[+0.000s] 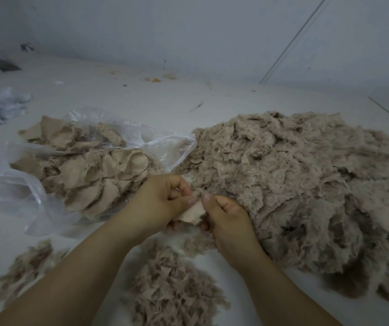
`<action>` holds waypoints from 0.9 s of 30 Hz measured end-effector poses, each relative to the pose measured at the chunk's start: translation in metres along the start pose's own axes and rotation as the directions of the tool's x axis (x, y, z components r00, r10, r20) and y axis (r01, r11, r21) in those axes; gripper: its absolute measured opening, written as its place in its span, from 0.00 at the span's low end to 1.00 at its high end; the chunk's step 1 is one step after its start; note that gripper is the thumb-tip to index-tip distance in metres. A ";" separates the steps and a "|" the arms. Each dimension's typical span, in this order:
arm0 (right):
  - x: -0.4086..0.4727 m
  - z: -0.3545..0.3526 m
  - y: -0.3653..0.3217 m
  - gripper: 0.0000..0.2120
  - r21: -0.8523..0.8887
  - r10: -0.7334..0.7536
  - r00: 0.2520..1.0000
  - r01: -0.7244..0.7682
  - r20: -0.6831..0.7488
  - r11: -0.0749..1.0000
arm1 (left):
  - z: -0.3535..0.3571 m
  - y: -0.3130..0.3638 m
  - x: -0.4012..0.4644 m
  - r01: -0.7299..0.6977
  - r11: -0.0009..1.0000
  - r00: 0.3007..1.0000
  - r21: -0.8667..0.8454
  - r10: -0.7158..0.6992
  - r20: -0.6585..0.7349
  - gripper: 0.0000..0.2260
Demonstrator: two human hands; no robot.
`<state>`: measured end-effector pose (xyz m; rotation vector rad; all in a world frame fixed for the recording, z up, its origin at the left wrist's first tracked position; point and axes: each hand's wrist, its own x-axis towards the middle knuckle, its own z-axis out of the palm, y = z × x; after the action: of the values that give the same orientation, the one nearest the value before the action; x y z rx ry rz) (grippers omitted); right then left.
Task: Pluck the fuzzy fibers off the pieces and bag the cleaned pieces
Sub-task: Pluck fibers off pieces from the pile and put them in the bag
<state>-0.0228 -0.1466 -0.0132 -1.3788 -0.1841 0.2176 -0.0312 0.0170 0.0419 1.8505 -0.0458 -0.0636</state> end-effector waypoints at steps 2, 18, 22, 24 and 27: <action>0.001 0.003 0.001 0.17 -0.057 -0.001 1.000 0.000 -0.012 0.998 | -0.004 -0.001 0.002 -0.049 0.994 0.992 0.097 0.060 -0.114 0.07; 0.006 -0.004 0.006 0.11 0.056 0.046 0.999 -0.045 -0.012 0.997 | -0.068 -0.017 0.034 0.237 0.268 0.921 0.934 0.245 -0.304 0.04; 0.005 -0.005 0.008 0.08 0.023 0.040 0.999 -0.039 -0.008 0.999 | -0.051 -0.011 0.027 0.060 0.293 0.819 0.954 0.532 -0.215 0.02; 0.005 -0.004 0.007 0.03 0.004 0.044 0.999 -0.044 -0.015 0.999 | -0.035 -0.012 0.027 -0.064 0.352 0.839 0.934 0.526 -0.141 0.05; 0.006 -0.004 0.007 0.06 -0.004 0.049 0.999 -0.049 -0.013 0.999 | -0.008 -0.017 0.033 -0.071 0.492 0.967 0.867 0.248 -0.061 0.12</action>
<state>-0.0166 -0.1476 -0.0205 -1.3896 -0.1400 0.2493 0.0020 0.0269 0.0273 2.8676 -0.1489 0.3301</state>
